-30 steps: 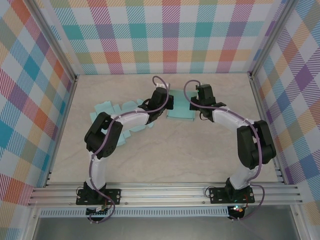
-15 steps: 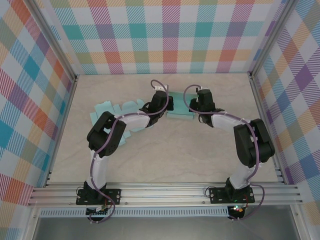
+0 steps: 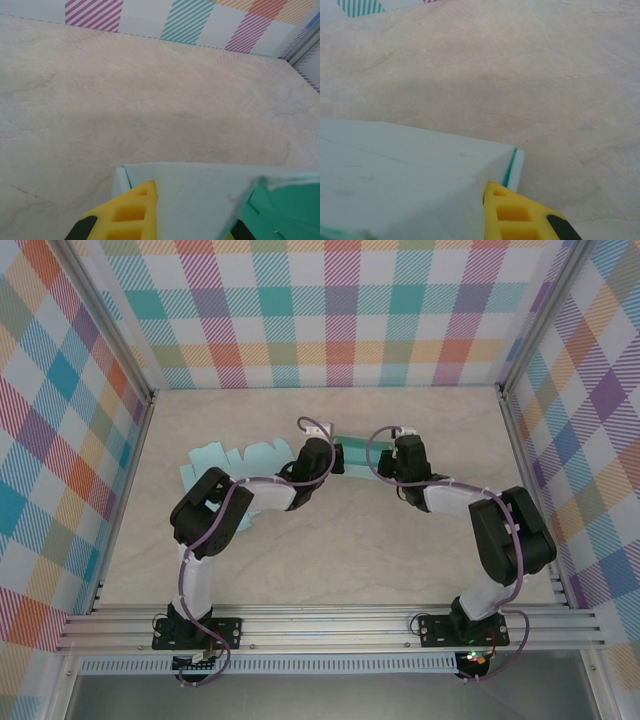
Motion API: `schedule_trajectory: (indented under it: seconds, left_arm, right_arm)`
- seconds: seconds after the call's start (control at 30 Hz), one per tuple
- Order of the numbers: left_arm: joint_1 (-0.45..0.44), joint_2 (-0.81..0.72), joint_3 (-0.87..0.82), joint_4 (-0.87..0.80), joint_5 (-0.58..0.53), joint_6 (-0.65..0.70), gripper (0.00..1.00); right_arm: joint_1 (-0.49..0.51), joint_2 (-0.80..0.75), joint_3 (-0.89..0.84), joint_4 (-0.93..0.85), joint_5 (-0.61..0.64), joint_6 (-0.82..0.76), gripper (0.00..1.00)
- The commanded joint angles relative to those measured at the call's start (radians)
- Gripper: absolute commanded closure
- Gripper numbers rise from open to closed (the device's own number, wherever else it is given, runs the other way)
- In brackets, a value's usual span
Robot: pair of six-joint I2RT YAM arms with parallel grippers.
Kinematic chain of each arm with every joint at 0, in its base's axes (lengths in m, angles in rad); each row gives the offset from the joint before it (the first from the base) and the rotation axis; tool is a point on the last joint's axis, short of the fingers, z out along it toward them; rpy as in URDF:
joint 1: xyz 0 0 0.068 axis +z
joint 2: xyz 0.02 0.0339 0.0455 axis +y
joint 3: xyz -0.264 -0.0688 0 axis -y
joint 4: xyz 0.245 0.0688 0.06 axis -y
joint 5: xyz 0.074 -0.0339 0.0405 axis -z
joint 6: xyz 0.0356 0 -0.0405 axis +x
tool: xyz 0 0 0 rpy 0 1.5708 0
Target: Fold the paper box
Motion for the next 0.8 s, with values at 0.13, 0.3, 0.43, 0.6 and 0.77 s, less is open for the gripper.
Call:
schedule_trajectory:
  seconds: [0.13, 0.3, 0.43, 0.6, 0.77]
  left_arm:
    - [-0.068, -0.01, -0.129, -0.015, 0.119, 0.021, 1.0]
    - [-0.072, -0.005, -0.169, 0.028, 0.096, 0.064, 1.0]
    - [-0.077, 0.006, -0.19, 0.052, 0.045, 0.111, 1.0]
    - [-0.098, 0.006, -0.215, 0.064, -0.046, 0.174, 1.0]
    - [-0.104, 0.009, -0.22, 0.068, -0.088, 0.194, 1.0]
  right_arm:
    - [0.059, -0.024, -0.096, 0.037, -0.109, -0.023, 0.88]
    - [0.068, -0.064, -0.138, 0.03, -0.084, -0.025, 0.79]
    - [0.071, -0.108, -0.171, 0.022, -0.076, -0.015, 0.63]
    - [0.076, -0.186, -0.185, -0.056, -0.076, 0.018, 0.5]
    - [0.079, -0.329, -0.189, -0.22, -0.059, 0.084, 0.31]
